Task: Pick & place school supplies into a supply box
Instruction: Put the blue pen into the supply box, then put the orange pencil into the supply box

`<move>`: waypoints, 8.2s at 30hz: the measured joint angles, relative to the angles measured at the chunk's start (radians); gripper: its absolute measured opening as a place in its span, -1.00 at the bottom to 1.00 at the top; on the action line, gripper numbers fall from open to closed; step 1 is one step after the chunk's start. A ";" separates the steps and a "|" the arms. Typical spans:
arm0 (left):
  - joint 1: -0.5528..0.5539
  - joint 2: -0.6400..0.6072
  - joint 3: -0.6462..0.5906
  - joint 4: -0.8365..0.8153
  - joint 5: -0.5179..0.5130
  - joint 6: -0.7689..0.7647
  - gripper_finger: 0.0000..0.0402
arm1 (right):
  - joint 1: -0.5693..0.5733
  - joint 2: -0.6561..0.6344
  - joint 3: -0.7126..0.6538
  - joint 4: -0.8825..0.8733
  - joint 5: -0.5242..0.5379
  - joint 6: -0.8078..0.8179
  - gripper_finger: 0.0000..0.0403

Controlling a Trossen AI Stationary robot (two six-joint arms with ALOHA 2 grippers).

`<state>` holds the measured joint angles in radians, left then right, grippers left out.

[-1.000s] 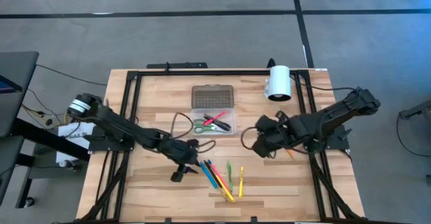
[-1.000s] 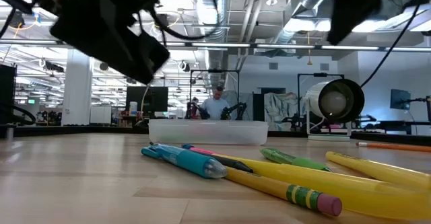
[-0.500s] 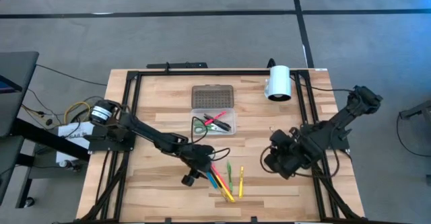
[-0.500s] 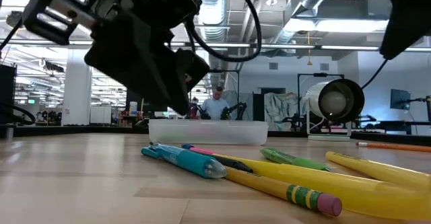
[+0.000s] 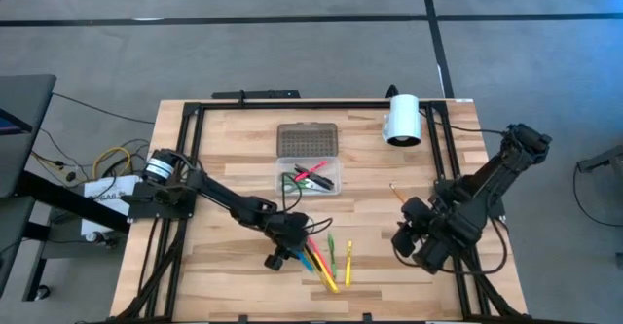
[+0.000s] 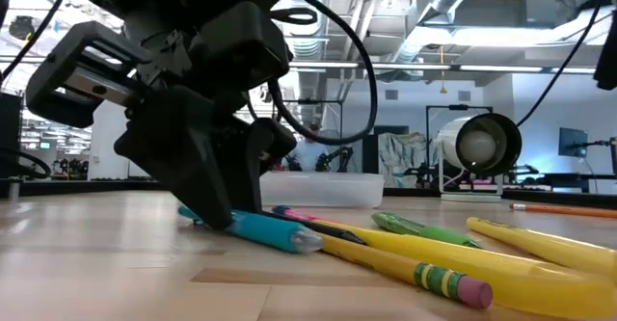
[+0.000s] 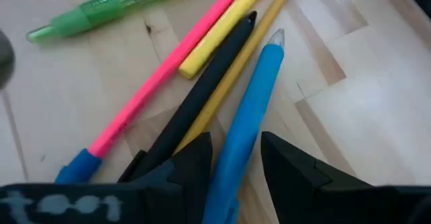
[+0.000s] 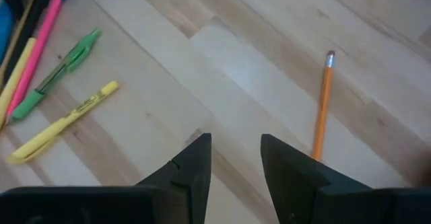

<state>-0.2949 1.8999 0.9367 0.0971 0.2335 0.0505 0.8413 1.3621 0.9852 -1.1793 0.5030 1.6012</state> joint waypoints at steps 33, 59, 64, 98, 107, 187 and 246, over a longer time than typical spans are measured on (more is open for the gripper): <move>-0.092 -0.012 0.003 -0.248 -0.193 -0.359 -0.65 | 0.020 0.000 0.001 -0.037 0.023 0.040 -0.40; -0.097 -0.239 -0.013 -0.561 -0.353 -0.418 -0.80 | -0.019 0.000 0.001 -0.070 0.080 0.040 -0.40; -0.096 -0.302 -0.012 -0.562 -0.425 -0.416 -0.76 | -0.035 0.000 0.001 -0.069 0.091 0.012 -0.40; 0.393 -0.225 -0.003 -0.273 -0.366 -0.160 -0.77 | -0.137 0.000 0.001 -0.021 0.130 -0.031 -0.40; 0.393 -0.219 -0.002 -0.221 -0.327 -0.104 -0.55 | -0.157 0.001 0.001 -0.009 0.128 -0.038 -0.40; 0.057 -0.323 0.646 -1.134 -0.485 -0.134 -0.22 | -0.572 -0.011 -0.447 0.389 -0.533 -0.390 -0.40; -0.236 -1.135 -0.488 -0.475 -0.897 -0.879 -0.22 | -0.571 -0.005 -0.428 0.641 -0.613 -0.424 -0.95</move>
<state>-0.5312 0.7654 0.4484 -0.3776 -0.6637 -0.8283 0.2699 1.3573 0.5575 -0.5387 -0.1098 1.1772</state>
